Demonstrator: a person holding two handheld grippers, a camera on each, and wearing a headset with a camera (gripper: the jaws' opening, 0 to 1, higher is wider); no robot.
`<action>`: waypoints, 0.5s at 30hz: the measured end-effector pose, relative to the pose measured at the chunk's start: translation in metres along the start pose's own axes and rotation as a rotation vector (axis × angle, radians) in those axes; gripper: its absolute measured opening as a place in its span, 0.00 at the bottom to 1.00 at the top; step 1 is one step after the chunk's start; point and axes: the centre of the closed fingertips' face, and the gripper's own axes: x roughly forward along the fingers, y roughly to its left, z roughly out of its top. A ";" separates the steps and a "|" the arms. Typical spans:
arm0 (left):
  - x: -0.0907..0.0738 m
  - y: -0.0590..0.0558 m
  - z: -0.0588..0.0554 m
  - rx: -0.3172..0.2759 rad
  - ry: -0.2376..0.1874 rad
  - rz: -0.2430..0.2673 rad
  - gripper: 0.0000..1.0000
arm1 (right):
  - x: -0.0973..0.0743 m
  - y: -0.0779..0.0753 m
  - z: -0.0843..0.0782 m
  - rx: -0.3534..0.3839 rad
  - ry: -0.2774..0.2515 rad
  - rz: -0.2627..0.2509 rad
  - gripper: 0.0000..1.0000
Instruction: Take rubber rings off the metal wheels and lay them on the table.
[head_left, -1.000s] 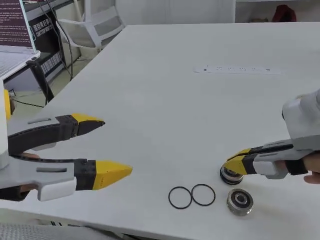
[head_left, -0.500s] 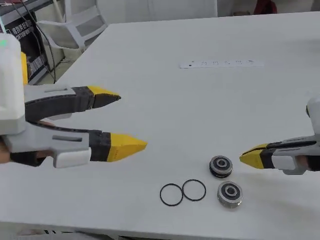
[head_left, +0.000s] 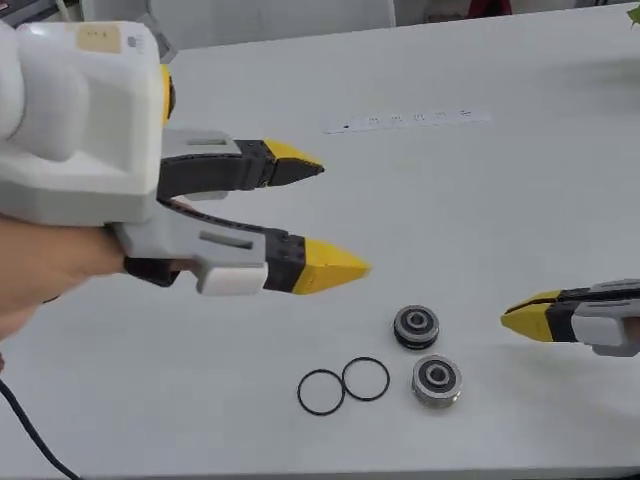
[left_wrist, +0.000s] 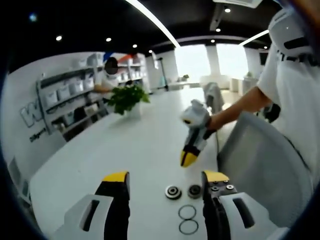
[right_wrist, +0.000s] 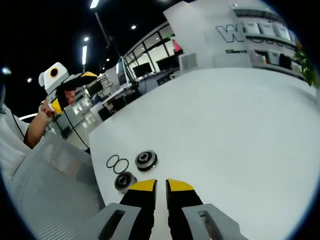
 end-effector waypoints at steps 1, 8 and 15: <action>0.003 0.000 0.001 0.004 -0.001 -0.004 0.59 | -0.002 0.000 -0.002 0.000 0.002 -0.002 0.05; 0.027 0.004 0.003 0.010 -0.023 -0.028 0.57 | -0.009 0.001 -0.012 -0.013 0.017 -0.007 0.05; 0.049 0.009 -0.002 -0.004 -0.033 -0.020 0.54 | -0.013 0.005 -0.018 -0.006 0.018 -0.003 0.06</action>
